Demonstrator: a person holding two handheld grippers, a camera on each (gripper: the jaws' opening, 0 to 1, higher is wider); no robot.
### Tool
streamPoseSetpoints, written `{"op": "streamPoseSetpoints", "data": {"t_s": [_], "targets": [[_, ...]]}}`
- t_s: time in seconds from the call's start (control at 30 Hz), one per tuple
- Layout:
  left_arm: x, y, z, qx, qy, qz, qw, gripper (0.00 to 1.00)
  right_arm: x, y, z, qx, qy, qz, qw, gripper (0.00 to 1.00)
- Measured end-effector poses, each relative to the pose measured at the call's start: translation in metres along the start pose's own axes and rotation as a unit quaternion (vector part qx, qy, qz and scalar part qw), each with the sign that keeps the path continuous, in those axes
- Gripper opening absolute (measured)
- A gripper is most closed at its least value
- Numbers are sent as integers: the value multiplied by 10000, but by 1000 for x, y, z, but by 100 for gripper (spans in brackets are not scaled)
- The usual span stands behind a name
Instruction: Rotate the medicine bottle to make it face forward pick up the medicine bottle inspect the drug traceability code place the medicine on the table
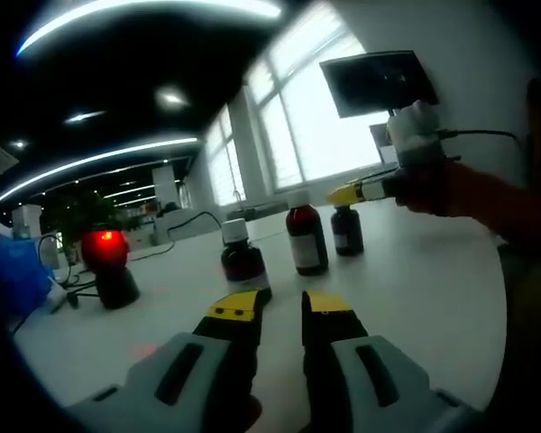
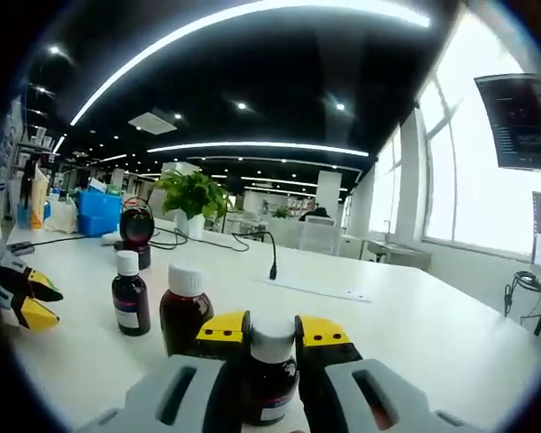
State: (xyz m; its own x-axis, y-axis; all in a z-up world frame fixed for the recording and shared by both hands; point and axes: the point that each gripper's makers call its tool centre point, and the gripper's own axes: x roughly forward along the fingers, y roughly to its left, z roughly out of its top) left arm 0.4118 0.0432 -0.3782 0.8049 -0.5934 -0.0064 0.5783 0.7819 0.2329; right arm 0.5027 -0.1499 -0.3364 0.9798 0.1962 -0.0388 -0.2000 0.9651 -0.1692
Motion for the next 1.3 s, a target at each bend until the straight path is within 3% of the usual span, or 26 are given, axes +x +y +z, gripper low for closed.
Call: {"op": "streamPoseSetpoints", "data": {"t_s": [0.3, 0.77, 0.93, 0.97, 1.3], "targets": [[0, 0, 0, -14, -6, -22, 10000, 11, -2, -2, 0, 54, 12, -291, 9996, 16], [0, 1, 0, -79, -6, -24, 10000, 11, 3, -5, 3, -3, 21, -201, 9998, 17], [0, 1, 0, -76, -2, -21, 10000, 11, 2, -7, 15, -40, -165, 108, 9998, 20], [0, 2, 0, -80, -6, -15, 10000, 11, 3, -2, 18, -116, -226, 356, 9990, 19], [1, 4, -1, -92, -9, 19, 10000, 11, 11, -9, 12, 175, -228, 996, 9946, 20]]}}
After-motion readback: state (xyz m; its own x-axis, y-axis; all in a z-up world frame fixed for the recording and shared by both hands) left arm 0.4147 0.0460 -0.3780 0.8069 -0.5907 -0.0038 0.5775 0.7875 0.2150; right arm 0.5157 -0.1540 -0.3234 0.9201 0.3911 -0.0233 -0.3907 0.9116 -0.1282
